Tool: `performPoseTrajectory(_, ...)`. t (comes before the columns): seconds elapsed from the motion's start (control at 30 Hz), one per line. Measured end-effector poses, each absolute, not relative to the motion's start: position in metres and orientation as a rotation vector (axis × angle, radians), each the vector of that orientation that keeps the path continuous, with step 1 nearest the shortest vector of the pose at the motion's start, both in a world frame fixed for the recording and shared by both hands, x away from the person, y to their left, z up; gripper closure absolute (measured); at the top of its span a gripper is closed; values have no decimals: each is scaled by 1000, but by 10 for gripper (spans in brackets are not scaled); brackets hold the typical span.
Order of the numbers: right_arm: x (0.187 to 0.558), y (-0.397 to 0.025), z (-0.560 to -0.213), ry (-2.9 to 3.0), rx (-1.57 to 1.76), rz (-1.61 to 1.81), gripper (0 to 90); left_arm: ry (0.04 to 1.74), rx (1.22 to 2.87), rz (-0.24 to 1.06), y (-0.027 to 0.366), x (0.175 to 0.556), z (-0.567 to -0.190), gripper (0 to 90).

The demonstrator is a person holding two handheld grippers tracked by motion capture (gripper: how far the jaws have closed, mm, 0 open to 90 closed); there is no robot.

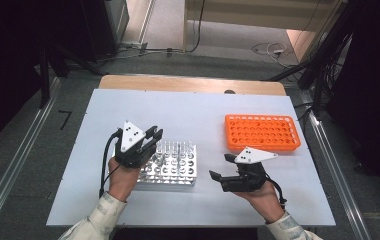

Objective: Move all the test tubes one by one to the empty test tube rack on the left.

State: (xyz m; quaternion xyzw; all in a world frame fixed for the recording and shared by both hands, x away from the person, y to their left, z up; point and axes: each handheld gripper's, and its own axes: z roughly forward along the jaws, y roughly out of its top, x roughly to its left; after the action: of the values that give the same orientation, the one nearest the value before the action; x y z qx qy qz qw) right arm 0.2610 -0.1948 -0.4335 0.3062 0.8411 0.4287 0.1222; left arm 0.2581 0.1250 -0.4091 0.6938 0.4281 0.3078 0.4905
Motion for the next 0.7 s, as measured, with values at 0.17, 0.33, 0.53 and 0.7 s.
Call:
performPoseTrajectory(0.17,261,-195,-433,2453,893,1249,219,1042,1689,745,124,259,-413,751)
performPoseTrajectory(0.33,261,-195,-434,2453,891,1251,219,1049,1698,747,121,259,-418,750)
performPoseTrajectory(0.53,261,-194,-434,2456,893,1249,219,1062,1706,745,121,260,-422,751)
performPoseTrajectory(0.7,260,-194,-434,2455,889,1248,219,1083,1711,739,121,261,-427,750)
